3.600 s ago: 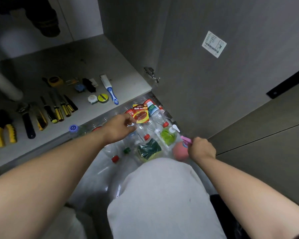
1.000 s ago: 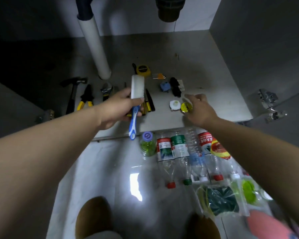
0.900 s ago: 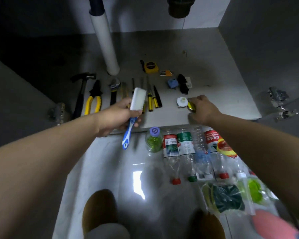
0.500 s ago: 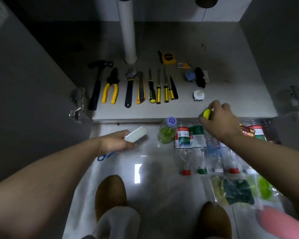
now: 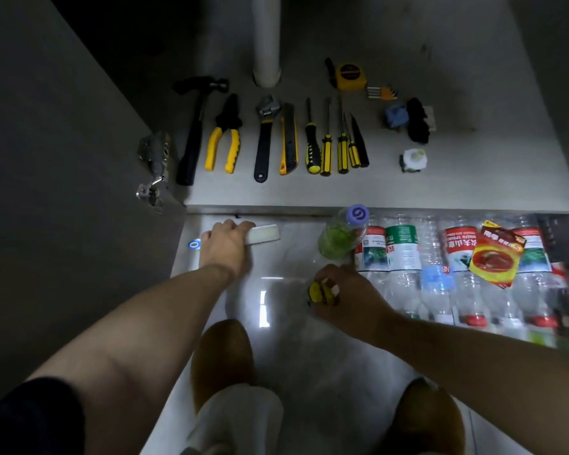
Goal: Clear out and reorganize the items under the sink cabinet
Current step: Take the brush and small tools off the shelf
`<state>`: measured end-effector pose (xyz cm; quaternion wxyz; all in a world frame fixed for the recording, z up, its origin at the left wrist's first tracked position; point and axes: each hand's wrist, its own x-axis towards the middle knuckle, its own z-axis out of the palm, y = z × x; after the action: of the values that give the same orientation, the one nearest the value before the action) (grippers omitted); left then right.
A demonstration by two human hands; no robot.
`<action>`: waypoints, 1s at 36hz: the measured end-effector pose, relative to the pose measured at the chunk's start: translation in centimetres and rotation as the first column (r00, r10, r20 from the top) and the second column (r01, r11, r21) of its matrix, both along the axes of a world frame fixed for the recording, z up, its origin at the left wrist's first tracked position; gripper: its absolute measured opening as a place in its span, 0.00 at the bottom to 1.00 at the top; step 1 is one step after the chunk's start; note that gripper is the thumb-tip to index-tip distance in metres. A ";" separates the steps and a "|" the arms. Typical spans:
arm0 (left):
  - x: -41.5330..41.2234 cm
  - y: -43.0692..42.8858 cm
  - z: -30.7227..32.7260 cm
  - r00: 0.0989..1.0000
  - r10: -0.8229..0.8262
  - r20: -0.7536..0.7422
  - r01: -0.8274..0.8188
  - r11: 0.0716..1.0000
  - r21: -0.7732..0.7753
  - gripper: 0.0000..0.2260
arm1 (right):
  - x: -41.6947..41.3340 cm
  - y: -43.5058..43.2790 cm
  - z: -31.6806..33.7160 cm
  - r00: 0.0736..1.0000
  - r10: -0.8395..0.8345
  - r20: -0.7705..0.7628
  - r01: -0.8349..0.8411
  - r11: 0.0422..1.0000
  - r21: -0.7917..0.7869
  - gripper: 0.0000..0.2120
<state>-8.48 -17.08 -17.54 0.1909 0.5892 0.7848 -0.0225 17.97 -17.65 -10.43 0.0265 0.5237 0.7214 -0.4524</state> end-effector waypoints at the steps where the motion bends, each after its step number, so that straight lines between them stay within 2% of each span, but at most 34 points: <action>1: 0.1 -0.1 -0.1 1.000 0.018 0.006 -0.018 1.000 0.012 0.25 | 0.0 0.0 -0.1 1.000 -0.002 -0.024 0.002 1.000 0.001 0.16; 4: 0.6 -0.4 0.3 0.998 0.063 0.013 -0.064 0.996 0.062 0.26 | 0.1 0.2 -0.1 0.995 -0.044 -0.090 0.040 0.998 -0.040 0.16; 7: 1.7 -1.3 1.2 0.999 0.036 -0.017 -0.032 0.983 0.179 0.25 | 0.2 0.3 -0.2 0.986 -0.133 -0.101 0.125 0.989 -0.084 0.17; 9: 3.0 -2.0 1.7 0.994 0.038 0.106 -0.065 0.960 0.272 0.19 | 0.2 0.3 -0.4 0.978 -0.182 -0.098 0.175 0.981 -0.080 0.17; 11: 4.7 -2.7 2.4 0.945 0.060 0.321 -0.152 0.951 0.270 0.09 | 0.2 0.3 -0.4 0.976 -0.196 -0.092 0.190 0.979 -0.069 0.18; 12: 5.7 -2.9 2.9 0.875 0.100 0.474 -0.215 0.957 0.195 0.04 | 0.1 0.4 -0.4 0.977 -0.191 -0.091 0.187 0.981 -0.053 0.18; 13: 6.7 -3.0 3.4 0.752 0.167 0.638 -0.275 0.959 0.073 0.02 | 0.1 0.4 -0.4 0.979 -0.185 -0.085 0.183 0.983 -0.029 0.17; 14: 7.5 -3.2 3.9 0.582 0.252 0.773 -0.310 0.948 -0.075 0.02 | 0.1 0.5 -0.3 0.981 -0.180 -0.076 0.180 0.984 -0.007 0.17; 15: 8.1 -3.3 4.3 0.416 0.326 0.849 -0.303 0.930 -0.209 0.03 | 0.0 0.6 -0.2 0.982 -0.177 -0.072 0.178 0.984 0.003 0.17; 16: 8.5 -3.4 4.5 0.289 0.384 0.877 -0.260 0.913 -0.314 0.06 | 0.0 0.6 -0.1 0.981 -0.175 -0.081 0.176 0.984 0.004 0.17; 18: 8.9 -3.7 4.5 0.145 0.462 0.875 -0.153 0.884 -0.442 0.12 | 0.0 0.7 0.0 0.976 -0.175 -0.131 0.174 0.985 -0.013 0.18; 21: 8.8 -3.7 4.2 0.058 0.476 0.877 -0.110 0.877 -0.468 0.14 | 0.3 0.8 0.4 0.961 -0.202 -0.190 0.191 0.979 -0.078 0.18; 24: 8.3 -3.4 3.9 0.016 0.472 0.882 -0.113 0.877 -0.467 0.14 | 1.3 1.6 1.5 0.941 -0.281 -0.189 0.216 0.928 -0.303 0.17; 26: 7.7 -3.3 3.5 0.007 0.477 0.879 -0.145 0.870 -0.471 0.14 | 2.4 3.0 2.2 0.970 -0.208 -0.124 0.144 0.908 -0.394 0.11; 27: 7.4 -3.3 3.3 0.014 0.479 0.878 -0.167 0.867 -0.470 0.14 | 3.0 3.9 2.6 0.987 -0.142 -0.073 0.104 0.920 -0.378 0.07; 28: 7.2 -3.3 3.1 0.028 0.481 0.876 -0.193 0.863 -0.467 0.14 | 3.7 5.0 2.9 0.994 -0.103 -0.026 0.088 0.937 -0.338 0.04; 29: 7.0 -3.2 2.9 0.050 0.481 0.875 -0.228 0.859 -0.459 0.14 | 4.4 6.3 3.2 0.995 -0.100 0.012 0.100 0.957 -0.273 0.05; 31: 6.7 -3.0 2.5 0.078 0.485 0.871 -0.330 0.837 -0.436 0.14 | 5.9 8.9 3.4 0.987 -0.150 0.054 0.154 0.985 -0.074 0.10; 33: 6.3 -2.6 2.3 0.092 0.488 0.868 -0.428 0.806 -0.408 0.14 | 7.0 11.3 3.8 0.967 -0.253 0.031 0.246 0.959 0.139 0.15; 34: 6.1 -2.4 2.3 0.130 0.484 0.865 -0.464 0.801 -0.378 0.15 | 7.3 12.6 3.9 0.950 -0.312 0.007 0.301 0.924 0.237 0.16; 36: 5.5 -1.9 1.9 0.274 0.480 0.833 -0.502 0.810 -0.302 0.15 | 7.8 15.6 3.7 0.920 -0.391 -0.013 0.368 0.852 0.373 0.14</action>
<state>-2.95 -19.03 -15.65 0.5596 0.2423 0.7089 0.3545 25.82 -2.07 -6.68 -0.1390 0.6652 0.6745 -0.2886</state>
